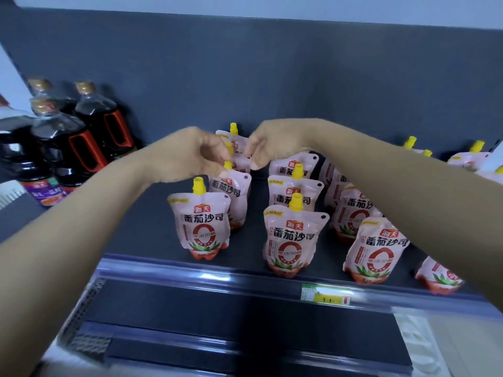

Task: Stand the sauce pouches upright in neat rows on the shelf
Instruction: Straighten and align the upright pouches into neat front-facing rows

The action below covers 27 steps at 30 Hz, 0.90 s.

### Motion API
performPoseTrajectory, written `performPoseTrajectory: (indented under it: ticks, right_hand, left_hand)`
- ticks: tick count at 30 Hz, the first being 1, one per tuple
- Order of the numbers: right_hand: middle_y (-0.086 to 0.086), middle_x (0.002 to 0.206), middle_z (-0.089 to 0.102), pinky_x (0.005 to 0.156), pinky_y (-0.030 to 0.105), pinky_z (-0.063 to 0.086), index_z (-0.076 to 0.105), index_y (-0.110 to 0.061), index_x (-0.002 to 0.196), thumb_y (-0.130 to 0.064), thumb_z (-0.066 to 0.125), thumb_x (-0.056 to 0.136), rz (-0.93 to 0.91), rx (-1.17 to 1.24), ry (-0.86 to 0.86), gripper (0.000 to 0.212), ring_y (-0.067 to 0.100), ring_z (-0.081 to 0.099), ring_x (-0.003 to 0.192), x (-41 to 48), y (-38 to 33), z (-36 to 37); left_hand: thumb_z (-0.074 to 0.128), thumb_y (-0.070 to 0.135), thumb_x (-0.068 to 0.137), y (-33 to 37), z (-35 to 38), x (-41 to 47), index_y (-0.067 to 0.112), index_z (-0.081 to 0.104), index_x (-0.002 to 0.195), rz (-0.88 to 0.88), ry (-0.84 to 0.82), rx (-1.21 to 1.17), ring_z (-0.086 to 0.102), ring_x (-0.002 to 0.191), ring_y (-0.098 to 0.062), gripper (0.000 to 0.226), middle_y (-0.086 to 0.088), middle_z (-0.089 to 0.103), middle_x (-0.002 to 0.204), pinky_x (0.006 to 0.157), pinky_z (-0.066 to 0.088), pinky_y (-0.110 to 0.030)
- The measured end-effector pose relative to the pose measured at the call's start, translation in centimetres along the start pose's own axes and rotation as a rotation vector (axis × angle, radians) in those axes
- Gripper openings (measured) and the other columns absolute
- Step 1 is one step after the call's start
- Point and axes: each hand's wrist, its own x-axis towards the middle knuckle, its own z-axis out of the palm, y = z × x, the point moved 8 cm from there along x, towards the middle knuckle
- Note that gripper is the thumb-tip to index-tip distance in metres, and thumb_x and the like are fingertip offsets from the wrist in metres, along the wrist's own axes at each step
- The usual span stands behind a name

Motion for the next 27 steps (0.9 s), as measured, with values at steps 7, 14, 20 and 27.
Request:
performPoseTrajectory:
  ticks: [7, 14, 20, 27]
  right_hand:
    - [0.024, 0.113, 0.066, 0.086, 0.034, 0.051, 0.06, 0.011, 0.111, -0.019, 0.063, 0.089, 0.024, -0.179, -0.025, 0.037, 0.032, 0.062, 0.098, 4.3, -1.8, 3.3]
    - [0.013, 0.082, 0.05, 0.077, 0.041, 0.057, 0.056, -0.01, 0.081, -0.023, 0.064, 0.089, 0.068, 0.111, -0.007, 0.017, 0.027, 0.055, 0.077, 6.1, -1.4, 4.5]
    - [0.007, 0.133, 0.059, 0.095, 0.045, 0.051, 0.058, -0.011, 0.085, -0.022, 0.063, 0.09, 0.021, 0.148, 0.002, 0.013, 0.032, 0.054, 0.123, 7.4, -2.2, 4.8]
    - [-0.015, 0.142, 0.048, 0.072, 0.024, 0.052, 0.058, -0.007, 0.089, -0.023, 0.061, 0.091, 0.004, 0.199, 0.021, 0.017, 0.016, 0.053, 0.114, 7.9, -2.3, 5.1]
  left_hand:
    - [0.076, 0.011, 0.074, -7.4, 1.8, -3.2, 0.01, 0.067, 0.081, -0.187, -0.131, 0.046, 0.054, 0.07, -0.01, 0.011, 0.001, 0.064, 0.076, 0.069, 0.043, -0.025]
    - [0.068, 0.005, 0.08, -8.8, 3.3, -2.9, -0.005, 0.069, 0.084, -0.167, -0.17, 0.01, 0.05, 0.074, -0.013, 0.011, -0.007, 0.063, 0.079, 0.08, 0.045, -0.03]
    - [0.067, 0.005, 0.081, -8.0, 3.8, -3.2, 0.003, 0.073, 0.088, -0.139, -0.209, -0.03, 0.055, 0.075, -0.008, 0.009, -0.005, 0.067, 0.084, 0.075, 0.049, -0.018]
    - [0.065, 0.004, 0.083, -7.6, 3.6, -3.2, 0.03, 0.066, 0.068, -0.111, -0.216, -0.068, 0.055, 0.06, 0.011, 0.031, 0.015, 0.067, 0.072, 0.066, 0.042, -0.009]
